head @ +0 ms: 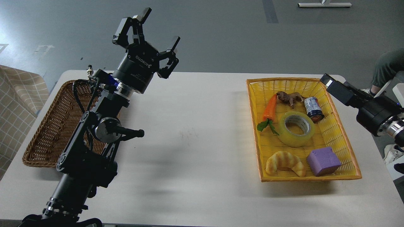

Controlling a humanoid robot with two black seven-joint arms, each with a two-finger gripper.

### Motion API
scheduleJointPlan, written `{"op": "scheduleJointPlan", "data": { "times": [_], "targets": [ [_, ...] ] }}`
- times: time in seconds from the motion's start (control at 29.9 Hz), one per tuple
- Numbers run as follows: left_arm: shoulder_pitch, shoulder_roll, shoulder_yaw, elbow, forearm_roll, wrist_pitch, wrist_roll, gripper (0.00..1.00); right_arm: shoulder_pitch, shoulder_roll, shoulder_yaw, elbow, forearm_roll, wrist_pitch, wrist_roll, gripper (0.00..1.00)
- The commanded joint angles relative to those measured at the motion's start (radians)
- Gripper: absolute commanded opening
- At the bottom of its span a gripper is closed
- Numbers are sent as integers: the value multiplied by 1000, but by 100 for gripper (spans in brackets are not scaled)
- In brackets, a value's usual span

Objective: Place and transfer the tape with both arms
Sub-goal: 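Lower the right gripper toward the tape roll in the yellow tray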

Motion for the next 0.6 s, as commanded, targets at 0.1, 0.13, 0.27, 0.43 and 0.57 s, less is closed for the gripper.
{"op": "scheduleJointPlan", "data": {
  "times": [0.1, 0.13, 0.27, 0.43, 0.57],
  "targets": [
    [2, 0, 2, 0, 0, 0, 0, 98, 48, 32, -60, -110, -258, -2, -19, 97],
    [2, 0, 2, 0, 0, 0, 0, 98, 50, 37, -62, -113, -263, -2, -21, 97],
    [4, 0, 4, 0, 0, 0, 0, 98, 65, 54, -68, -133, -298, -2, -25, 97],
    [4, 0, 8, -2, 0, 2, 2, 98, 65, 74, -80, -170, -340, -4, -39, 96],
    [2, 0, 4, 0, 0, 2, 2, 98, 67, 74, -80, -190, -340, -4, -42, 94]
  ]
}}
